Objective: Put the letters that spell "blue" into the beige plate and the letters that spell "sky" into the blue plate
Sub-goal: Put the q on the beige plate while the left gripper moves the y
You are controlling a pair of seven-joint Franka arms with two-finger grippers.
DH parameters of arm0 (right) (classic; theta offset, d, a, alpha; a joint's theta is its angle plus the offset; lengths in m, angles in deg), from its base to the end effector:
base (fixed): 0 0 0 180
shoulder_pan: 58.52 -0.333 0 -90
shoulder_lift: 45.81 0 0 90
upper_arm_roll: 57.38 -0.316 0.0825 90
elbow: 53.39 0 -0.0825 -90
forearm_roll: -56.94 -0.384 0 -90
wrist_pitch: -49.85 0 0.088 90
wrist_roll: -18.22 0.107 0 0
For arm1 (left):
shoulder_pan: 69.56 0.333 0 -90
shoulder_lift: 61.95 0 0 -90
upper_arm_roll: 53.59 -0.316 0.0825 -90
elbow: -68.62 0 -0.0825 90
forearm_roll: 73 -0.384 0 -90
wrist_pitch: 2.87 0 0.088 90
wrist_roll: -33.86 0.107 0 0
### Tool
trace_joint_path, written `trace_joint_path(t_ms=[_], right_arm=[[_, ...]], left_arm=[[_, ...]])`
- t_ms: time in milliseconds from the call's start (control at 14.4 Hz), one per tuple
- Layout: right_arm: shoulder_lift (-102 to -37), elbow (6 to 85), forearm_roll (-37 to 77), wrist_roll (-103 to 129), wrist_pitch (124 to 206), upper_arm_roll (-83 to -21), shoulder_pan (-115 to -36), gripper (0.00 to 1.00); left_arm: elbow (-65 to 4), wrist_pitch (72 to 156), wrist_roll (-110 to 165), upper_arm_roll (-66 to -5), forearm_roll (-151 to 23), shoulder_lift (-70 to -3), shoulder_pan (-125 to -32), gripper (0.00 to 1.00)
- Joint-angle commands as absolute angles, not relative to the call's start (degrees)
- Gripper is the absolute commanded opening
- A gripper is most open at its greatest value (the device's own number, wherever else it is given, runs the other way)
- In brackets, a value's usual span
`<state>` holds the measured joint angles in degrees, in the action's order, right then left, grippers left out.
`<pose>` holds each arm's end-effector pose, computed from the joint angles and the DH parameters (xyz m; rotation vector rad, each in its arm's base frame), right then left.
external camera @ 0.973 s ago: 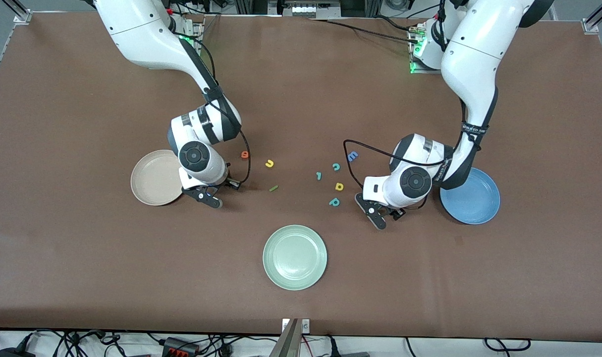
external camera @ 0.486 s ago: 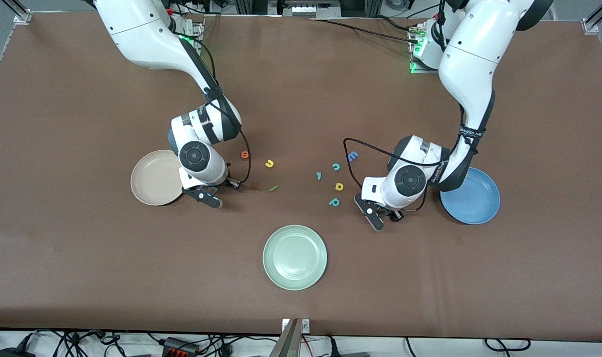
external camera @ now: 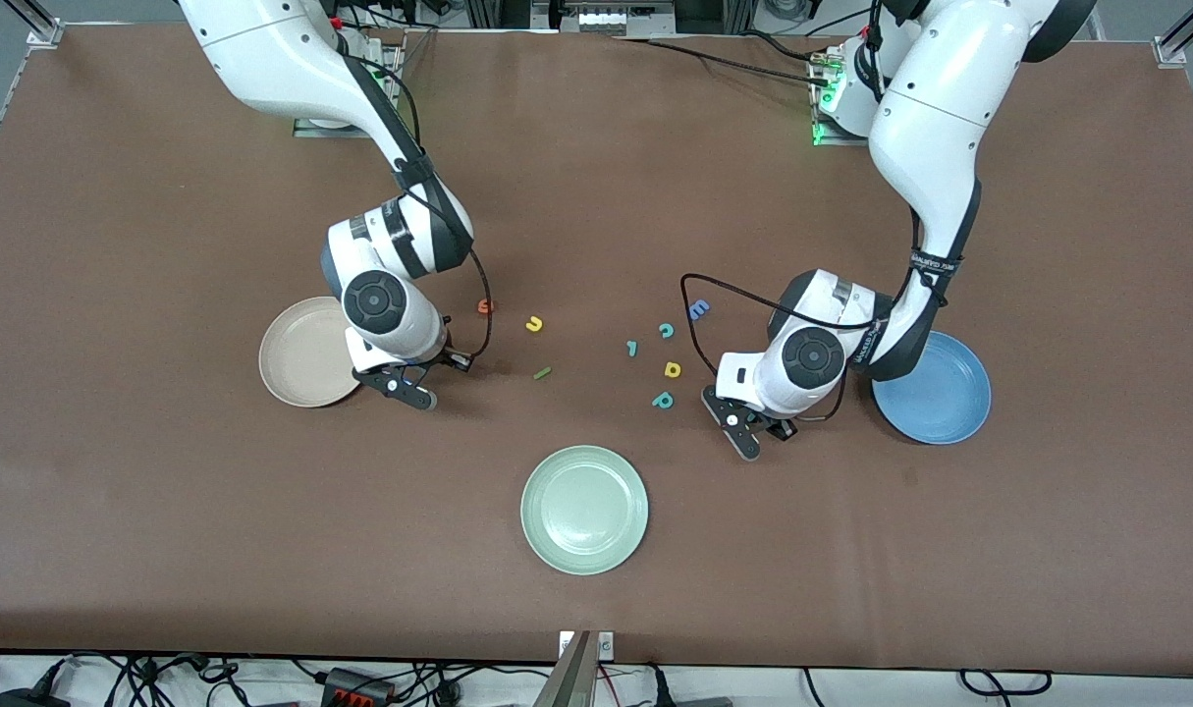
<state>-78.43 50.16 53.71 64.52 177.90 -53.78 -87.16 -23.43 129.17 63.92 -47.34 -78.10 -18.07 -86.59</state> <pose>0.5758 0.2735 0.2171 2.9991 -0.6102 -0.1811 0.6343 -0.2613 0.1748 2.7677 -1.4493 -0.0960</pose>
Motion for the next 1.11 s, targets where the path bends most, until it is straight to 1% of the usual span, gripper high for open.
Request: trace_joint_path(t_ms=[0, 208, 347, 417, 486, 834, 1042], right_arm=[[-75.44, 50.93, 53.07, 59.37, 172.39, -53.69, -84.64, 0.22], [-74.21, 51.37, 53.16, 51.29, 168.77, -53.69, -79.98, 0.22], [-73.94, 52.25, 53.25, 46.81, 168.50, -53.60, -77.87, 0.22], [-73.94, 52.78, 53.25, 44.78, 168.50, -53.60, -76.55, 0.22], [-73.85, 53.30, 53.25, 42.50, 168.50, -53.60, -75.41, 0.22], [-70.69, 57.00, 53.34, 40.37, 167.80, -53.60, -74.61, 0.22], [-71.12, 57.09, 53.34, 37.39, 167.36, -53.25, -72.86, 0.23]], left_arm=[[-22.36, 124.86, 63.92, -47.43, -78.45, -20.19, -86.88, 0.06], [-21.38, 115.82, 63.40, -48.04, -77.92, -24.67, -84.69, 0.05], [-21.38, 109.47, 62.60, -49.18, -78.71, -26.44, -82.85, 0.05], [-21.47, 108.14, 62.69, -49.36, -78.71, -27.23, -81.27, 0.05], [-21.47, 107.00, 63.21, -49.28, -78.71, -27.41, -79.34, 0.01], [-23.23, 101.46, 63.57, -49.28, -78.80, -27.41, -71.51, 0.01], [-23.85, 101.80, 62.08, -49.28, -78.71, -26.36, -66.51, 0.01]])
